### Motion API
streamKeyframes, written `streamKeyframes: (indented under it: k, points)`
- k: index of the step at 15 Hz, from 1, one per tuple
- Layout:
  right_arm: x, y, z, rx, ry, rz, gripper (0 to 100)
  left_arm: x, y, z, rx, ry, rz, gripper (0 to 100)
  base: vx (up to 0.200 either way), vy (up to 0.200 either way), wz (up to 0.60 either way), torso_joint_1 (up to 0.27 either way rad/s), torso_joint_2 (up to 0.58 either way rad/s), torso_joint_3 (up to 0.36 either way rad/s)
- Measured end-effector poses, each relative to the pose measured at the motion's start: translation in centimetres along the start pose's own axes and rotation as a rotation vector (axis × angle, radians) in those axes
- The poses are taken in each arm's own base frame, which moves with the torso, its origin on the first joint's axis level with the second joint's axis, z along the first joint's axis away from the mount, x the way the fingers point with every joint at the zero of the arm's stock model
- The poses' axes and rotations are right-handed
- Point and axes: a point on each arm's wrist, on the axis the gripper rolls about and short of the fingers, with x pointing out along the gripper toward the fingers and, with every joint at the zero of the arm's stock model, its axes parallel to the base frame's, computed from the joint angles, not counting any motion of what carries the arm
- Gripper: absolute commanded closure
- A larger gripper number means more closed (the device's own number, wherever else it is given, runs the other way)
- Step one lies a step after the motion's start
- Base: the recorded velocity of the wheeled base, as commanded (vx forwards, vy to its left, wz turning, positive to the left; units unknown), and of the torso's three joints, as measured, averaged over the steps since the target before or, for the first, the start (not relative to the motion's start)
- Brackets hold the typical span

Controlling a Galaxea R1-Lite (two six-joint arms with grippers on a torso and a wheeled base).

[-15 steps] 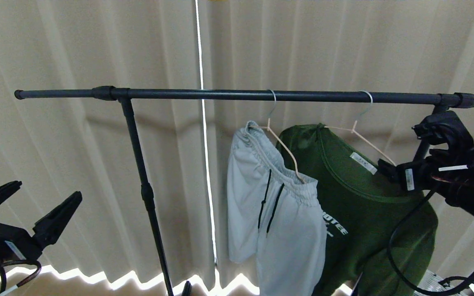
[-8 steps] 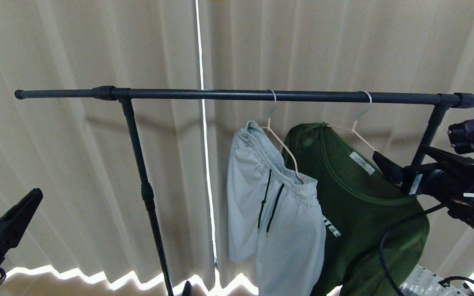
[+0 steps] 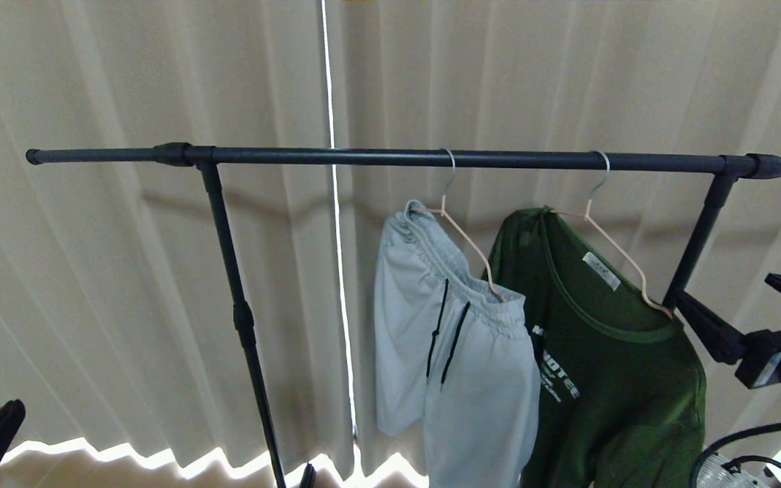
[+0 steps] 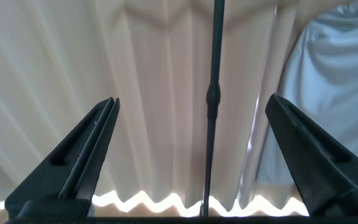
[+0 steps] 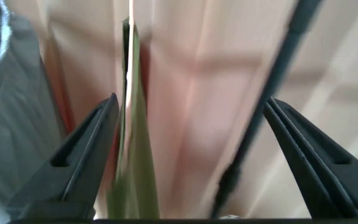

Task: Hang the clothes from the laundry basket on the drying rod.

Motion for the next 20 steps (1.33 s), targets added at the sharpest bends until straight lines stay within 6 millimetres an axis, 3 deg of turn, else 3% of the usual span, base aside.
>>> streamKeyframes:
  k: [6,8,14,20]
  points:
    - [-7.6,-1.0,-2.7,-0.057,0.261,-0.012,0,-3.7,-0.2,-3.0,-0.006,0.069,0.052,0,0.0,0.0,0.0,0.0,0.0,0.0]
    - [-10.1,-1.6,-3.2,-0.06,0.318,-0.115,0,-4.6,-0.2,-4.0,-0.006,0.091,0.053,0,0.0,0.0,0.0,0.0,0.0,0.0]
    - [-13.8,-1.8,-4.8,-0.029,0.197,-0.198,0,-5.5,-0.3,-6.5,0.002,0.116,0.114,0,0.0,0.0,0.0,0.0,0.0,0.0]
    - [-17.2,-1.1,-8.1,-0.02,0.195,-0.072,0,-5.3,-0.4,-7.4,0.005,0.112,0.111,0,0.0,0.0,0.0,0.0,0.0,0.0]
